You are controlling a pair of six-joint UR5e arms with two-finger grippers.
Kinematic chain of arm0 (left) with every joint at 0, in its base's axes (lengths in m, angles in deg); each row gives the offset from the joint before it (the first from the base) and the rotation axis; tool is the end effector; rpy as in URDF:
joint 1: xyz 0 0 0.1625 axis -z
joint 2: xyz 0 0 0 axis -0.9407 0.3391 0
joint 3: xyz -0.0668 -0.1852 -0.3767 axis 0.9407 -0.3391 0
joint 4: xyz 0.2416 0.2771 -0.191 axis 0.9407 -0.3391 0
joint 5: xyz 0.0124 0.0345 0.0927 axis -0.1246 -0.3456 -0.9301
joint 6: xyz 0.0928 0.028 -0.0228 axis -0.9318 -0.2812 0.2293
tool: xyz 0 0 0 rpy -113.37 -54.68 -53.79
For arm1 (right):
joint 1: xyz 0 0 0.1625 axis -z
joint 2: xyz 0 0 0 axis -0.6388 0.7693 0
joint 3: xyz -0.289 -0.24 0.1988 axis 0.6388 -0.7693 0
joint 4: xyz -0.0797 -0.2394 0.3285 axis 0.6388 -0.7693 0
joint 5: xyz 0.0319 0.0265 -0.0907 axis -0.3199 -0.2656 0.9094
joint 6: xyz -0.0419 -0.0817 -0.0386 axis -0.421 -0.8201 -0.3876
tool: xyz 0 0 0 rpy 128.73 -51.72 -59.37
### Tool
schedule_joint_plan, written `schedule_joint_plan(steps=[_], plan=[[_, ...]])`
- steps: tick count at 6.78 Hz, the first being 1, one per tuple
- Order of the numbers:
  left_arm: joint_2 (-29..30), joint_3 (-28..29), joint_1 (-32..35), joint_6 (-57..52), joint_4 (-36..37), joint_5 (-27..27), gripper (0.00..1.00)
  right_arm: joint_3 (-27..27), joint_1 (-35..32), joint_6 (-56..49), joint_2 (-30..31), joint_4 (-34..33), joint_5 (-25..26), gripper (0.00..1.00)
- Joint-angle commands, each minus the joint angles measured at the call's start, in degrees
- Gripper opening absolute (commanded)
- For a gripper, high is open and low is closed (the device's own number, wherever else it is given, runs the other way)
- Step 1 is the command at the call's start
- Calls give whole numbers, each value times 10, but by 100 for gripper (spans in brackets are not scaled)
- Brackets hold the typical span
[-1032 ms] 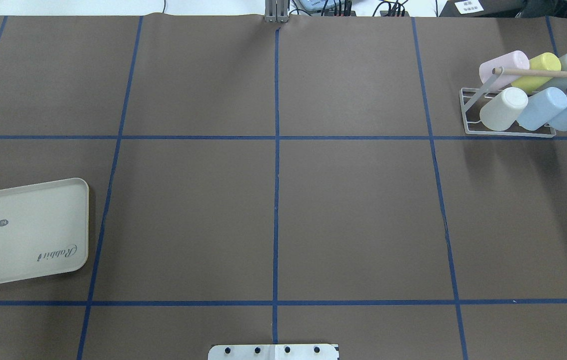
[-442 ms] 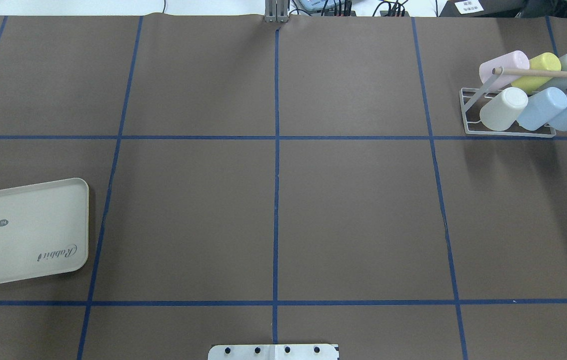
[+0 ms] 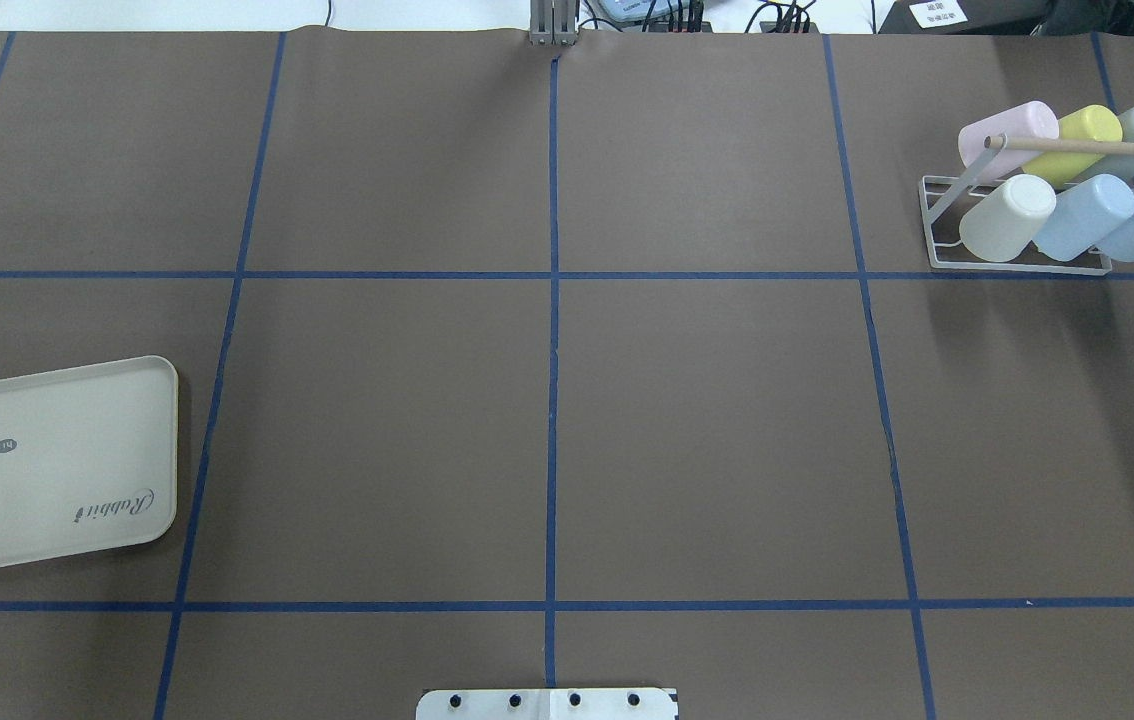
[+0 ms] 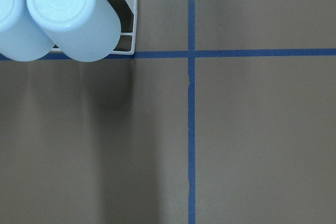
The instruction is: Transfer IKEA cup to right arm and place on rack
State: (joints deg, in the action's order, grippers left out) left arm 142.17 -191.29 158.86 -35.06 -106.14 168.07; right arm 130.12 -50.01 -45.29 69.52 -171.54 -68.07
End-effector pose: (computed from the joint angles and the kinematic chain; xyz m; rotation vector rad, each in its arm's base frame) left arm -0.0601 -0.4305 0.6191 0.1502 0.6951 0.0097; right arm 0.0584 -0.4407 0.6203 0.0313 -0.8190 0.0302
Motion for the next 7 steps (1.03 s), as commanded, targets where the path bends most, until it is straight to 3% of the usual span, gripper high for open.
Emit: schedule_joint_plan(steps=[1,7], plan=[[1,0,0,0,0,-1,100,0,0,0,0,0,0,100],[11,4,-1,1,0,-2,100,0,1,1,-1,0,1,100]])
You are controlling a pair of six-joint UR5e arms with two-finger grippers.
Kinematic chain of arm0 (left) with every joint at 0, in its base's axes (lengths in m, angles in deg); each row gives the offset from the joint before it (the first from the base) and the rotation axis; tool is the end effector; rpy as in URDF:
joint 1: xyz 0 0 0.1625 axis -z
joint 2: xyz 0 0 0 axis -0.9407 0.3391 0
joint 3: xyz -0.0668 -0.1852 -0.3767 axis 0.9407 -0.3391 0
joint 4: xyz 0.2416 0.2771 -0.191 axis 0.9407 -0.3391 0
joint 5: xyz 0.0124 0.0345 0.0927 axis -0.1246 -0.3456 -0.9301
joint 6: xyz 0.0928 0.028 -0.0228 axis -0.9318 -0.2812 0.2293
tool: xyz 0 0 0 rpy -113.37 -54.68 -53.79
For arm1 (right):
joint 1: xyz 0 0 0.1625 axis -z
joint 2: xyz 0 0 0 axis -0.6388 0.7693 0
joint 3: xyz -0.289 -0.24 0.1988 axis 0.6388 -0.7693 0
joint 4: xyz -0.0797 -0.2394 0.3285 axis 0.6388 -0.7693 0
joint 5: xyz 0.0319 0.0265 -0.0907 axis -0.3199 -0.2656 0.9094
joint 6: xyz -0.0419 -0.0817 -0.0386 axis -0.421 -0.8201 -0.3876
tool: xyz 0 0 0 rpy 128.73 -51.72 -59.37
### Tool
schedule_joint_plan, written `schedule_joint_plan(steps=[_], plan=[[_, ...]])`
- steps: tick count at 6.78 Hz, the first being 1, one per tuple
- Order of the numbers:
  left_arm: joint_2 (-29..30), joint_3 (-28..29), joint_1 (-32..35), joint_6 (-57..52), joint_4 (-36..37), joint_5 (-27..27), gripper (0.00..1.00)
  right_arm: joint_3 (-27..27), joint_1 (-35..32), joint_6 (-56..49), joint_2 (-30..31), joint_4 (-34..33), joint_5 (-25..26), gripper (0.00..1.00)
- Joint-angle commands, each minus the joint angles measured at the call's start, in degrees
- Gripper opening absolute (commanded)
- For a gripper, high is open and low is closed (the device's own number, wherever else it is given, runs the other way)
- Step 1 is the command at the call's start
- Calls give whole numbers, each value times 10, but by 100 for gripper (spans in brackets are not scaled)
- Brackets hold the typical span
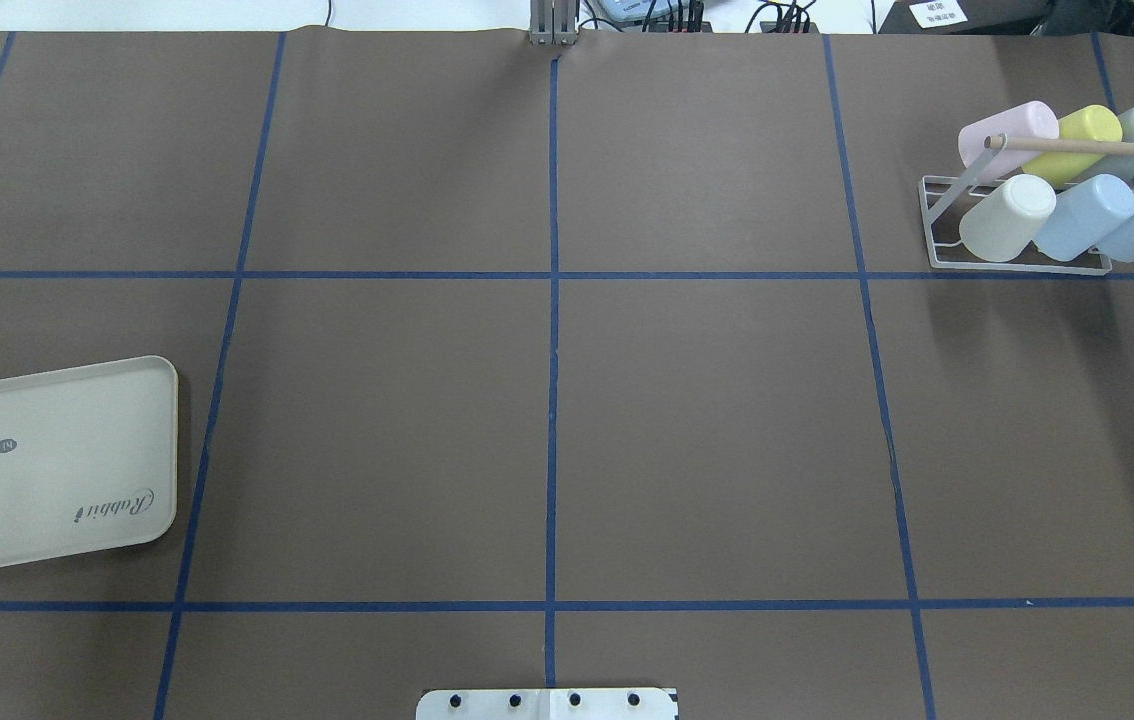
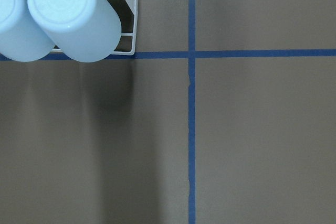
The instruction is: Transfer IKEA cup to right arm and place on rack
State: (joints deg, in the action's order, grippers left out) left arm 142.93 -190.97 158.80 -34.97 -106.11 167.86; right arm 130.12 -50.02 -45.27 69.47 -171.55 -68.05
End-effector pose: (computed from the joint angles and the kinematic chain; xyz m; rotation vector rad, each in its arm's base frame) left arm -0.0598 -0.4364 0.6165 0.1565 0.6918 0.0112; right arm 0.0585 -0.4411 0.6199 0.0319 -0.8187 0.0305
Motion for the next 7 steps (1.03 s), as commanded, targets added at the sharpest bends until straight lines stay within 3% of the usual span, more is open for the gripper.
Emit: schedule_joint_plan(steps=[1,7], plan=[[5,2,0,0,0,-1,100,-1,1,1,-1,0,0,100],[12,7,0,-1,1,0,100,0,1,0,-2,0,0,100]])
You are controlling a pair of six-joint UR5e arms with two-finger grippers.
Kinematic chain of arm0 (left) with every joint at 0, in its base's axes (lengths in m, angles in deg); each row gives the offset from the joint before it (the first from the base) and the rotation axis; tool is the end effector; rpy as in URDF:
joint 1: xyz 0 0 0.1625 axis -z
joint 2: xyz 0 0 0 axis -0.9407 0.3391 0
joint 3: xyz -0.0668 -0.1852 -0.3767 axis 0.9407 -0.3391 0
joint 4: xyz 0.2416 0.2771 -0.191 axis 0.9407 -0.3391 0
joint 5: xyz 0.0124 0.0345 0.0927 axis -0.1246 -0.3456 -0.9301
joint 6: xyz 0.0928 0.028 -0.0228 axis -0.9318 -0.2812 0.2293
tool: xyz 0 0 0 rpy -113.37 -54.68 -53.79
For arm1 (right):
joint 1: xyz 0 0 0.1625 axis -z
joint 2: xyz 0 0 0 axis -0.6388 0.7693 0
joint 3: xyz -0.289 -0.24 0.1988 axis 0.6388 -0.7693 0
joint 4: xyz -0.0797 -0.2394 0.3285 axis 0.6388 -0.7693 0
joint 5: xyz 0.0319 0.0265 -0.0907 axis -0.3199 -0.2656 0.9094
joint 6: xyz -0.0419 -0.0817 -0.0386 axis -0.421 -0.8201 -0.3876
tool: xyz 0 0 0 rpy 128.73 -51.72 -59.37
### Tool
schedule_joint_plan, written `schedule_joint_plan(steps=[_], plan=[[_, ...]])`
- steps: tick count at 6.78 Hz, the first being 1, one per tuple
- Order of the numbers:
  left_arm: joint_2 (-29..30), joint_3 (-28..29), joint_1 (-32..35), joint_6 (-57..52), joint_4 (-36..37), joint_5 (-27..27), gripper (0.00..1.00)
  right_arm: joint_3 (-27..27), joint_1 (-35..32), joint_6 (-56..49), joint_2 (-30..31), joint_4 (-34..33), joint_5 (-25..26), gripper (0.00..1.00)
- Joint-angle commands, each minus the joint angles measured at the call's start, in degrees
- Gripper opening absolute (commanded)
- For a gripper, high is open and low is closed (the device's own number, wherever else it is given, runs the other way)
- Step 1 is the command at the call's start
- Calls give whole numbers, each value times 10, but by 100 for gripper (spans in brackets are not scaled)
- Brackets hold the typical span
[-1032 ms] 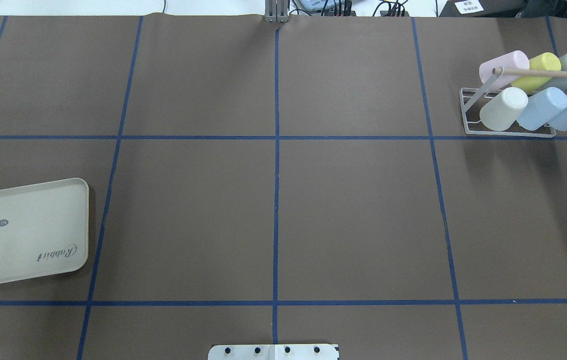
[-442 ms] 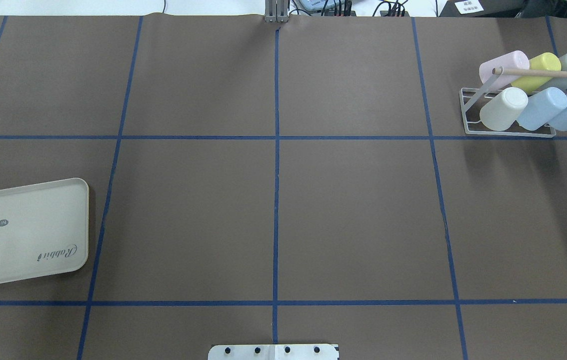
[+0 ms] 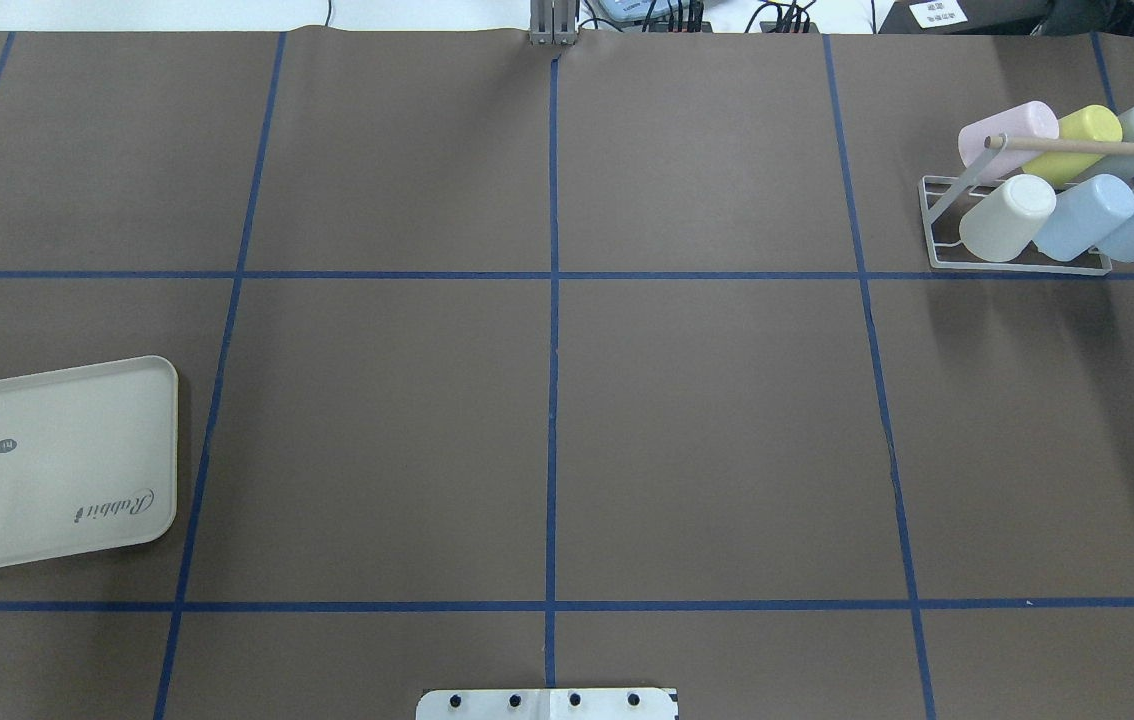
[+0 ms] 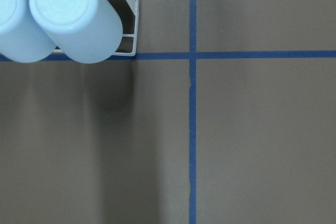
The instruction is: Transfer IKEA cup to right arm and place on rack
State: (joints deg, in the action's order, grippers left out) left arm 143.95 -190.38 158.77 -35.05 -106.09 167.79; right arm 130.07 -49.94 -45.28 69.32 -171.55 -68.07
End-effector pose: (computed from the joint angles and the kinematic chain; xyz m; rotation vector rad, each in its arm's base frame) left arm -0.0595 -0.4442 0.6140 0.1638 0.6907 0.0154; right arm 0.0579 -0.4423 0.6192 0.0331 -0.8191 0.0282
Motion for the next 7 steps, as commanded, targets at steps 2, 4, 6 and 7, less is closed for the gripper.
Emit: schedule_joint_plan(steps=[2,4,6,7], plan=[[2,0,1,0,0,4,100,0,0,0,0,0,0,100],[1,0,1,0,0,40,100,0,0,0,0,0,0,100],[1,1,1,0,0,39,100,0,0,0,0,0,0,100],[2,1,1,0,0,36,100,1,0,0,0,0,0,100]])
